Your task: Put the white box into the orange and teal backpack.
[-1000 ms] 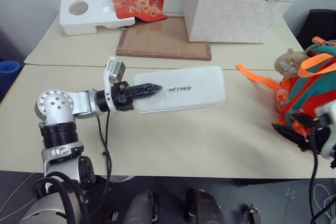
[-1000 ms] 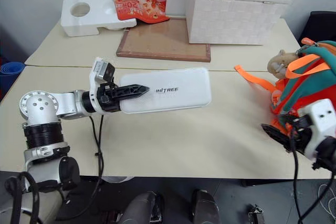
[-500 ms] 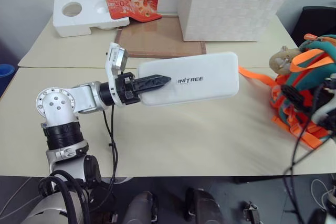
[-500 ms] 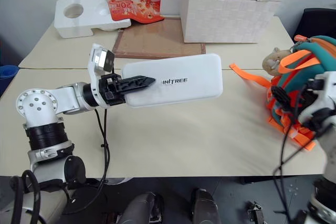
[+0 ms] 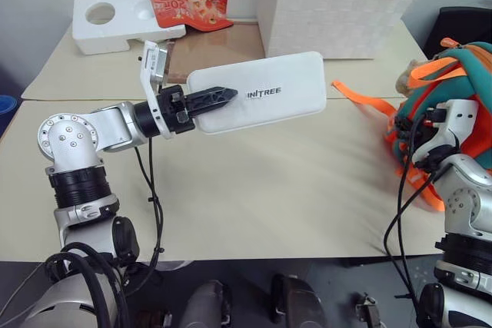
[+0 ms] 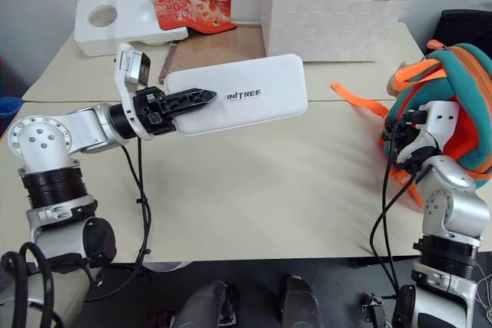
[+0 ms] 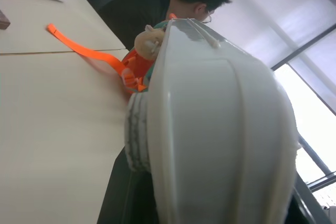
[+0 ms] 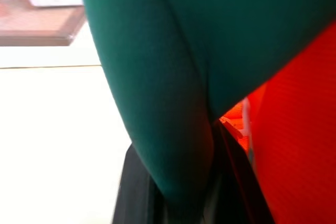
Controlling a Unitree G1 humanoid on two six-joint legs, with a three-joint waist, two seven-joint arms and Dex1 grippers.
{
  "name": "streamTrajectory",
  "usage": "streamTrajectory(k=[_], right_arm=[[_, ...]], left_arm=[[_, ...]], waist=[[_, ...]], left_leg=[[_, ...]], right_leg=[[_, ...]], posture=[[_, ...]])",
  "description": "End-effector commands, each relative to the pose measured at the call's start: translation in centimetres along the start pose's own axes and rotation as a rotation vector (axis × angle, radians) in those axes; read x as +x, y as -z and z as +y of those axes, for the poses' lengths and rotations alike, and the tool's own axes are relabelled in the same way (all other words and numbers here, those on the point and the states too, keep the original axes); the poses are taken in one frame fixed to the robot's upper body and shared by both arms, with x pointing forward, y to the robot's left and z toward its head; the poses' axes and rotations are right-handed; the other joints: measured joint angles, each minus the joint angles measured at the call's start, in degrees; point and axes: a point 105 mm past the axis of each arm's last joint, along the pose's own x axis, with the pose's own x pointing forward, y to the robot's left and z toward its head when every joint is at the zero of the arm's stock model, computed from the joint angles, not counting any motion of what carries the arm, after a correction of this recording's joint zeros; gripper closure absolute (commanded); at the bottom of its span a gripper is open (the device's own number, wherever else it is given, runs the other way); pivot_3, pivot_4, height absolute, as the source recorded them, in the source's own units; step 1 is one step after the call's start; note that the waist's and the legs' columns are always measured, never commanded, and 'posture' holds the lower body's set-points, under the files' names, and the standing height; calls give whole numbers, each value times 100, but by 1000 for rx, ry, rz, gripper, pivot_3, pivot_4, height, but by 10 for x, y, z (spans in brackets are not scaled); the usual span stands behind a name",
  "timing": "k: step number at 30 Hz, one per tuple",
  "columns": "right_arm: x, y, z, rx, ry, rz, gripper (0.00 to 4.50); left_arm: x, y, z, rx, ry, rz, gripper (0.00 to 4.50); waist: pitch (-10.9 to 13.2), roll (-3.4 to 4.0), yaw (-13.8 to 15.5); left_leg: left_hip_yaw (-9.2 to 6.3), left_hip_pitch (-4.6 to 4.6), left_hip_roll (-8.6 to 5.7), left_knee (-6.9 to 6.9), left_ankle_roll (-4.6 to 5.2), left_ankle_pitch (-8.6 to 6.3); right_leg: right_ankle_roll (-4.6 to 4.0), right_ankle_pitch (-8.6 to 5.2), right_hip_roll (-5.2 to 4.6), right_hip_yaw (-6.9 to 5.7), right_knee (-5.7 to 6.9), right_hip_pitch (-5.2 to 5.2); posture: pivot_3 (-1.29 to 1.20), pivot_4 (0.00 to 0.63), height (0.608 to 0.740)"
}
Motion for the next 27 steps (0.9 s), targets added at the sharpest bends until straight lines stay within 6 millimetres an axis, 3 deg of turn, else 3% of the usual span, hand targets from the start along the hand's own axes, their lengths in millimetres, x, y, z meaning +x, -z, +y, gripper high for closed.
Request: streamTrajectory(k=[1, 6, 8, 11, 16, 23, 27], right_arm=[[-10, -21, 32, -64, -242, -5, 4497], [-31, -44, 76, -26, -585, 18, 4497], [-51, -54, 102, -45, -794, 54, 4497], [-76, -61, 123, -66, -1006, 132, 4497], [-108, -71, 132, -103, -1242, 292, 4497], [-131, -87, 130, -72, -1390, 383, 4497], [-139, -92, 128, -52, -1435, 408, 4497]], left_arm=[[-11, -22, -1, 33, -36, -85, 3318], [-17, -38, 2, 75, -79, -114, 3318], [-23, -47, -5, 146, -71, -119, 3318], [-29, -59, -12, 220, -55, -141, 3318], [-38, -69, -17, 308, -30, -181, 3318], [-23, -38, -41, 424, 149, -50, 3318], [-8, -27, -41, 491, 192, -17, 3318]], waist=[[0, 1, 4], [2, -2, 8], [3, -3, 9], [6, -2, 7], [10, -8, 27], [21, -21, 59], [21, -22, 95]], left_leg=[[-1, 0, 0, 0, 0, 0], [-1, 0, 1, 0, 0, 0], [-1, -3, 3, -1, -1, -1], [2, -5, 5, -6, -3, -2], [4, -5, 2, -1, 0, -3], [-4, -14, 2, 3, 3, -6], [-7, -15, 4, 4, 2, -6]], right_leg=[[0, 0, 0, -1, 0, 0], [0, 0, 0, -3, -1, -1], [0, 0, 1, -6, -2, -3], [0, 0, 5, -13, -6, -8], [0, 0, -5, -13, -5, -7], [0, 0, -18, -11, -12, -6], [0, 1, -28, -11, -15, -5]], posture=[[0, 150, 740], [0, 150, 740], [0, 150, 740], [0, 150, 740], [0, 150, 740], [0, 150, 740], [0, 150, 740]])
